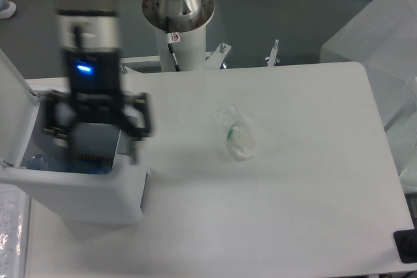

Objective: Place the trash in the trash can
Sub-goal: 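Move the empty gripper back over the crumpled plastic bag, then lower the gripper onto the plastic bag and close on it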

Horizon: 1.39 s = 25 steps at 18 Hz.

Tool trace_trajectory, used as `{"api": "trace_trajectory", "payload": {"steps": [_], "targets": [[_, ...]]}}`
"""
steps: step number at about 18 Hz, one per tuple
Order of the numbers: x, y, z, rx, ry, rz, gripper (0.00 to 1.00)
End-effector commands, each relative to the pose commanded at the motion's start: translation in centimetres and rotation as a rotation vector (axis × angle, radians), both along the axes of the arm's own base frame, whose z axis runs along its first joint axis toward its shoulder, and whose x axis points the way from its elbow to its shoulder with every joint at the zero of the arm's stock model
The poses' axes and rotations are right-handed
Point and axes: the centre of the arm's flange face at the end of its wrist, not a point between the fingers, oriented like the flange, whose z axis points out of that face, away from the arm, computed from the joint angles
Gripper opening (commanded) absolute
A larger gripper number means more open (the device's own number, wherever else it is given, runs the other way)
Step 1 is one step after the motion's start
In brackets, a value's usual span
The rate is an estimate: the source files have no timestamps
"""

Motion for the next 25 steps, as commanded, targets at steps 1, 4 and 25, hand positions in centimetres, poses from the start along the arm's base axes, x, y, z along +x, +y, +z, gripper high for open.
{"api": "trace_trajectory", "payload": {"steps": [1, 4, 25], "targets": [[-1.9, -1.3, -1.0, -0.013, -0.013, 0.036, 1.0], [-5.4, -4.2, -3.8, -0.094, 0.005, 0.007, 1.0], [-4.8, -13.7, -22.8, -0.481, -0.184, -0.093, 1.0]]}}
